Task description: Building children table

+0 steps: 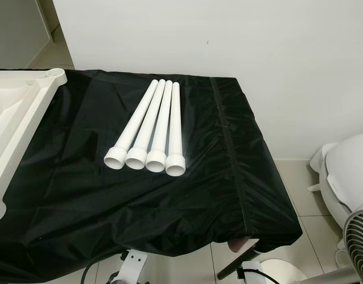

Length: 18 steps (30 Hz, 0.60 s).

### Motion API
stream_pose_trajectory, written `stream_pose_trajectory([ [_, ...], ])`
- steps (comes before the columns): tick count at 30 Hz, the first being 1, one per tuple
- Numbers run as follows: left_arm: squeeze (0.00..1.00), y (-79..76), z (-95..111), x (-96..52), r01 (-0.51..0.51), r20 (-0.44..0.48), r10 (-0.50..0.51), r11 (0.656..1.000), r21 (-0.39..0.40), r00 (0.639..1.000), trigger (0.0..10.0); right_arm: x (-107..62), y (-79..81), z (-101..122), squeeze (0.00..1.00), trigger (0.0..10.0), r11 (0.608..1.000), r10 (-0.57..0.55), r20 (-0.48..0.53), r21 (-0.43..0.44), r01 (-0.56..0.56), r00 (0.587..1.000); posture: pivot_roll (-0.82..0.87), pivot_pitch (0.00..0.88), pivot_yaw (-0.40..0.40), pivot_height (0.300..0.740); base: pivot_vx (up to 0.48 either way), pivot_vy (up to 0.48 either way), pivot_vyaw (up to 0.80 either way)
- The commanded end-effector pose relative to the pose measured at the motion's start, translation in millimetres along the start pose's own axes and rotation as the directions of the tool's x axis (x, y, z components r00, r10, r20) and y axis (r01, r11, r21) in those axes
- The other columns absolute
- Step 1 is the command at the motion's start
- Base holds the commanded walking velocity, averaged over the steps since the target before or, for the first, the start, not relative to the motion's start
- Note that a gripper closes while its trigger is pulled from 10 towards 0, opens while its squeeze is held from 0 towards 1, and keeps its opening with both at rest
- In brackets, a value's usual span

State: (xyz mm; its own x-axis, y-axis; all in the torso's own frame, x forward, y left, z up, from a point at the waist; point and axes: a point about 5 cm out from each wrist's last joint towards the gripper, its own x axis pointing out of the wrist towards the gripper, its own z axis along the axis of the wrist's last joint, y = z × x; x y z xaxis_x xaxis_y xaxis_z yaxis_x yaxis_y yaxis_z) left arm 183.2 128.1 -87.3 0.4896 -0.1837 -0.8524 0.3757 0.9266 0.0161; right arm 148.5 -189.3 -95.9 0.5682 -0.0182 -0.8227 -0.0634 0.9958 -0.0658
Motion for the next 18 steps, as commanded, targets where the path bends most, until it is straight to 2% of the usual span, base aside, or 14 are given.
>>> stream_pose_trajectory([
  [1,0.0,49.6,-34.7,-18.4,-0.044,0.013,0.044,0.998,0.049,0.999,10.0,-23.9,-10.4,-60.4,0.0,10.0,0.995,-0.086,-0.087,0.033,0.09,0.992,-0.03,0.051,0.044,0.74,0.0,0.0,0.0],
  [3,0.0,49.6,-34.7,-18.4,-0.044,0.013,0.044,0.998,0.049,0.999,10.0,-23.9,-10.4,-60.4,0.0,10.0,0.995,-0.086,-0.087,0.033,0.09,0.992,-0.03,0.051,0.044,0.74,0.0,0.0,0.0],
  [4,0.0,46.5,-29.3,-16.4,-0.043,0.027,0.042,0.998,0.042,0.999,10.0,-20.8,-14.5,-52.8,0.0,10.0,0.993,-0.101,-0.076,0.048,0.105,0.992,-0.02,0.01,0.037,0.74,0.0,0.0,0.0],
  [5,0.0,43.7,-23.7,-14.5,-0.039,0.04,0.038,0.999,0.029,0.998,10.0,-17.5,-17.3,-44.3,0.0,10.0,0.993,-0.104,-0.061,0.049,0.107,0.993,-0.01,0.0,0.027,0.74,0.0,0.0,0.0],
  [8,0.0,43.1,-19.2,-13.5,-0.039,0.049,0.038,0.999,0.023,0.998,10.0,-14.6,-18.0,-37.0,0.0,10.0,0.994,-0.102,-0.049,0.041,0.104,0.994,0.0,0.0,0.008,0.74,0.0,0.0,0.0],
  [10,0.0,45.6,-17.4,-13.2,-0.063,0.044,0.063,0.998,0.005,0.997,10.0,-10.6,-15.7,-27.7,0.0,10.0,0.997,-0.08,-0.039,-0.004,0.08,0.996,0.0,0.0,0.013,0.74,0.0,0.0,0.0],
  [14,0.0,45.5,-19.5,-13.3,-0.071,0.034,0.071,0.997,-0.007,0.997,10.0,-9.6,-15.1,-26.0,0.0,10.0,0.997,-0.075,-0.044,0.001,0.075,0.996,0.01,0.0,0.013,0.74,0.0,0.0,0.0],
  [18,0.0,45.1,-17.1,-12.8,-0.073,0.041,0.072,0.997,0.022,0.997,10.0,-10.0,-16.8,-26.8,0.0,10.0,0.996,-0.082,-0.049,0.022,0.083,0.995,0.02,0.0,-0.002,0.74,0.0,0.0,0.0],
])
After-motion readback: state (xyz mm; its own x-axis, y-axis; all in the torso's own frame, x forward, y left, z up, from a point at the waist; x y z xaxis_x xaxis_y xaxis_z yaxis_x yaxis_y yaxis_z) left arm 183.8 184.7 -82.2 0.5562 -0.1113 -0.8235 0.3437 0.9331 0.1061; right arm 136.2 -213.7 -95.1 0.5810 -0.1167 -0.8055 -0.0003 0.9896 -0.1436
